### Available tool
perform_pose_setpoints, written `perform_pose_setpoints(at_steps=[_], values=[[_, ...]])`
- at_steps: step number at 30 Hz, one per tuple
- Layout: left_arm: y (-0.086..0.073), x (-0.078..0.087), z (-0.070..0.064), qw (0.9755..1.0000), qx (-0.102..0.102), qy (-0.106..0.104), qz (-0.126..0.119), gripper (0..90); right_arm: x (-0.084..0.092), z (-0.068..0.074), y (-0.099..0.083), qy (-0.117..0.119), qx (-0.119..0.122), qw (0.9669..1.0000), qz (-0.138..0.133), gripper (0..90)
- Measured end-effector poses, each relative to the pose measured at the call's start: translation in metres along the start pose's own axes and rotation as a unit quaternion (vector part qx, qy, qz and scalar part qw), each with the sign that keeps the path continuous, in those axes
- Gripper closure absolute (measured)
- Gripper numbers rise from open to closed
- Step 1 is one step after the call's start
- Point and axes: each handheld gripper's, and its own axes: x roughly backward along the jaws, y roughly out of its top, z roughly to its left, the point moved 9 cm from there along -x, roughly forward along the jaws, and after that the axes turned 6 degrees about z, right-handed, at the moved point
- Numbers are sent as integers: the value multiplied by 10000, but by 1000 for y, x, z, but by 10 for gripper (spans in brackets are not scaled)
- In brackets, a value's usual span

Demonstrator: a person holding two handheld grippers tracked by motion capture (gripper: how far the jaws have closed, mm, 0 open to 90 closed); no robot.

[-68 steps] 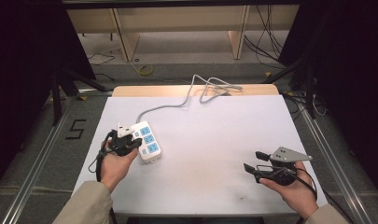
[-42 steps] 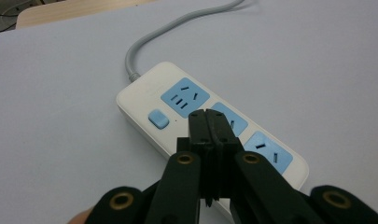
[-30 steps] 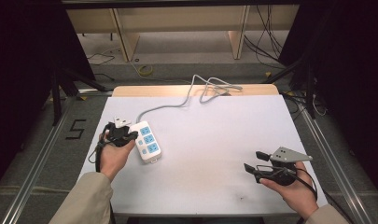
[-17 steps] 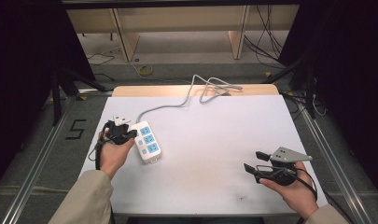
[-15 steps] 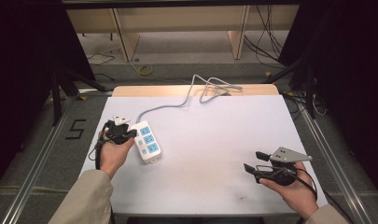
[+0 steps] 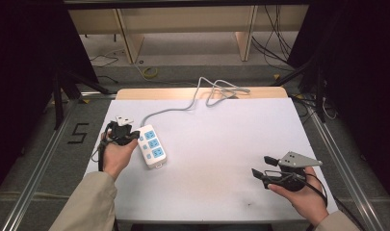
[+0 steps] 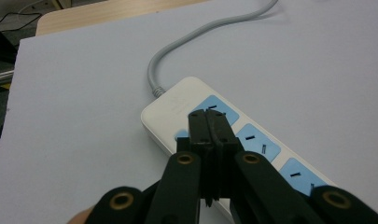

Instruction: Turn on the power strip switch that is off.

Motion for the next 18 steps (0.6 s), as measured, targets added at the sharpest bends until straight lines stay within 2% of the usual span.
perform_pose_setpoints(at_steps=[18], values=[[4, -8, 8, 9999, -4, 133, 49, 899, 0, 0, 0, 7, 15, 10000, 4, 330]])
